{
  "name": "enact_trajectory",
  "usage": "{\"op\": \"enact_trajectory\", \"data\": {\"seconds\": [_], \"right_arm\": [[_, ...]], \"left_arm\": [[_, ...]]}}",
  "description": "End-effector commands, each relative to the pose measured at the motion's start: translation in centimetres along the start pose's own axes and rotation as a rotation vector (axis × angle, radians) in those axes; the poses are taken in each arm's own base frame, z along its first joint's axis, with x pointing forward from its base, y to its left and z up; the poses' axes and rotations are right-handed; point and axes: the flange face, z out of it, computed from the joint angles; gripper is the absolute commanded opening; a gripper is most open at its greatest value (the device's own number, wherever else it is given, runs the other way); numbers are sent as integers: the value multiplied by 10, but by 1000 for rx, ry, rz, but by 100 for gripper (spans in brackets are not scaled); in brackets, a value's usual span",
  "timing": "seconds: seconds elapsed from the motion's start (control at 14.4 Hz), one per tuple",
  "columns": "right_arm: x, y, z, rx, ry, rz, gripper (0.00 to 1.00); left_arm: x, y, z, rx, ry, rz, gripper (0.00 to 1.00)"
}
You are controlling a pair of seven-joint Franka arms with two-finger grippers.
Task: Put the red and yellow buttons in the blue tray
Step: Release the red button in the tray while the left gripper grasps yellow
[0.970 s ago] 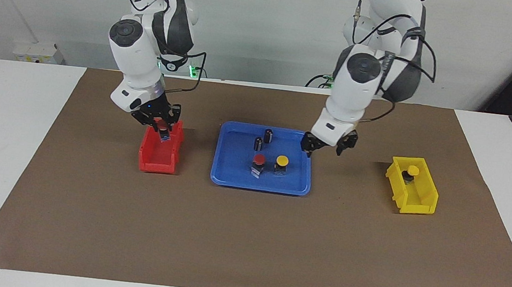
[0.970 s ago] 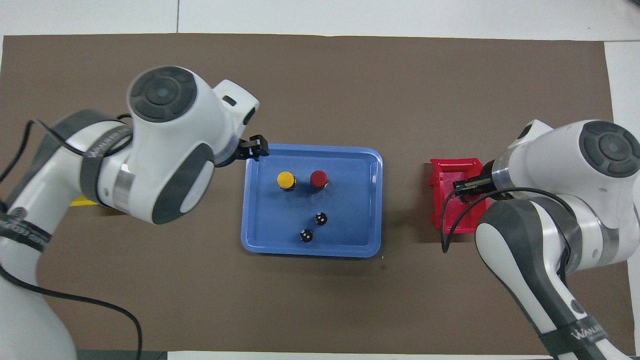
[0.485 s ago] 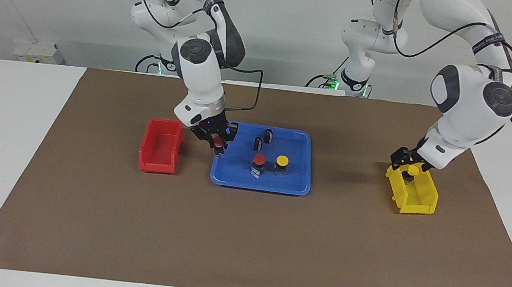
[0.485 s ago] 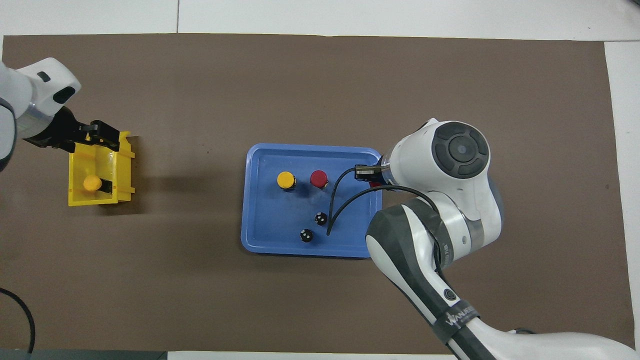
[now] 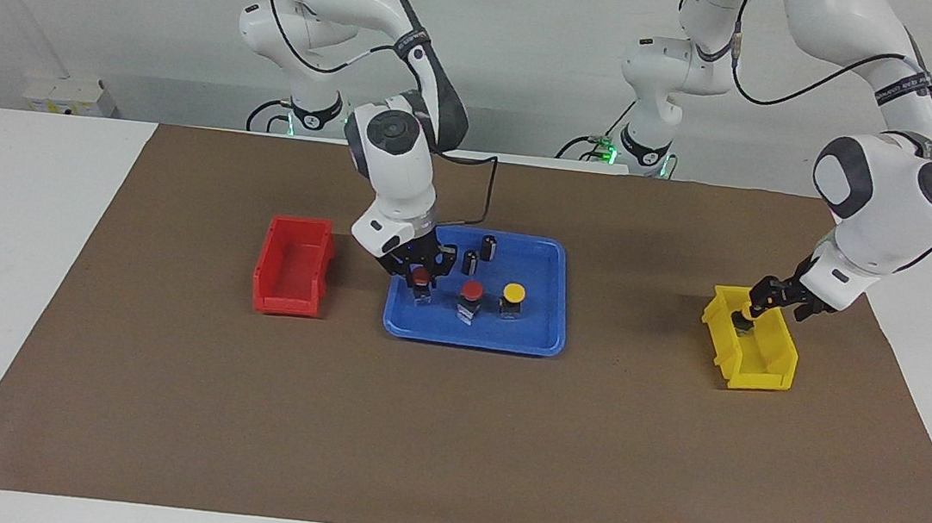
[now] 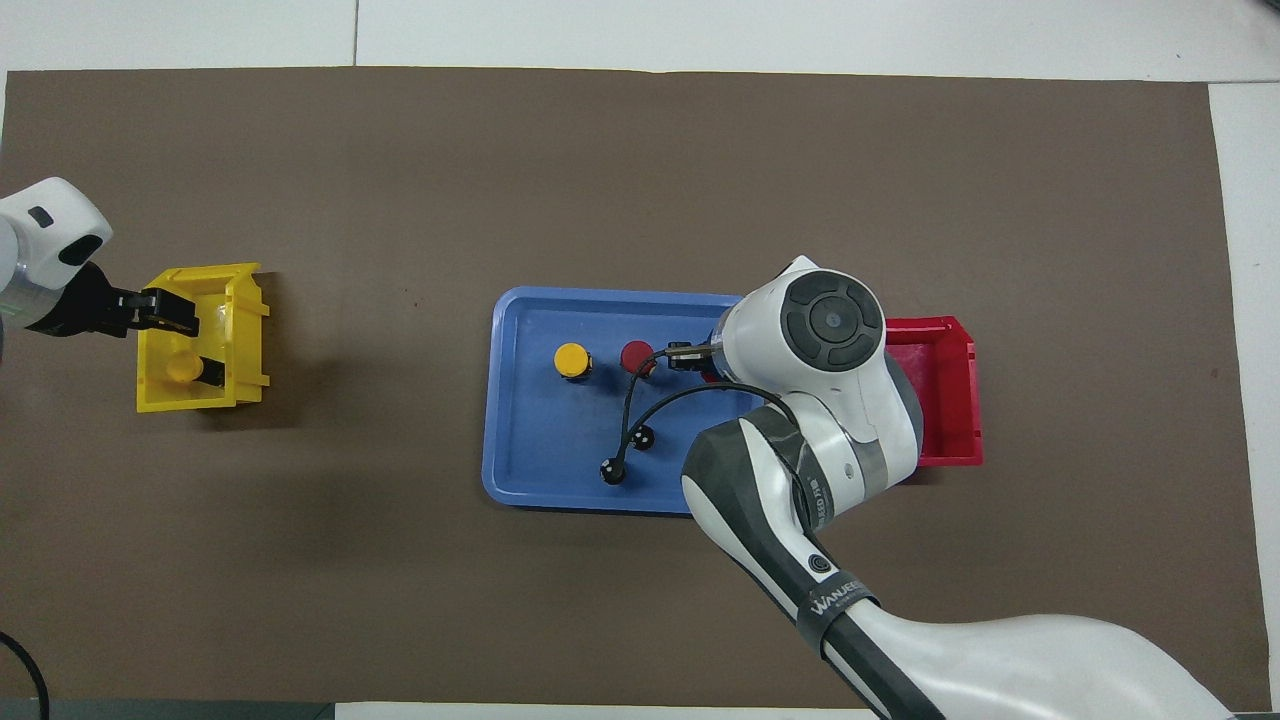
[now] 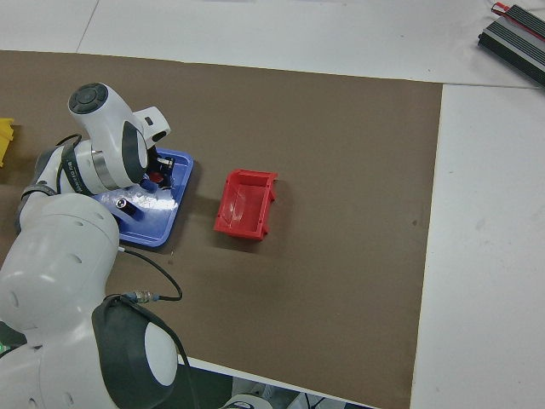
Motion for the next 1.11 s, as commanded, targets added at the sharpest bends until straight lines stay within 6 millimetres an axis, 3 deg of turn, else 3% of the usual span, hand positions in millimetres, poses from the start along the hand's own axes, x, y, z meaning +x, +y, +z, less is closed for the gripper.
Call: {"op": "enact_trajectory", "data": {"seconds": [0.0, 0.07, 0.14, 0.35, 0.55, 0.76, 0.97, 1.04], "right_arm": [[0, -3, 10, 1, -6, 21, 58], [3, 1, 8, -5, -14, 28, 82], [8, 9, 1, -18, -20, 32, 100], [44, 50, -72, -71, -35, 78, 100], [63, 85, -145, -104, -26, 126, 100], [50, 130, -204, -109, -39, 135, 100], [27, 200, -266, -111, -63, 124, 100], [21, 218, -278, -110, -77, 114, 100]], "left_arm": [[-26, -3, 6, -14, 32, 18, 82], [-31, -2, 11, -13, 37, 18, 82], [-34, -3, 17, -12, 44, 16, 82], [-40, -3, 29, -12, 53, 13, 81], [-39, -9, 31, -9, 61, 3, 78], [-40, -12, 38, -6, 71, -3, 74], [-43, -12, 45, -4, 76, -3, 74], [-43, -12, 45, -6, 76, -4, 74]]}}
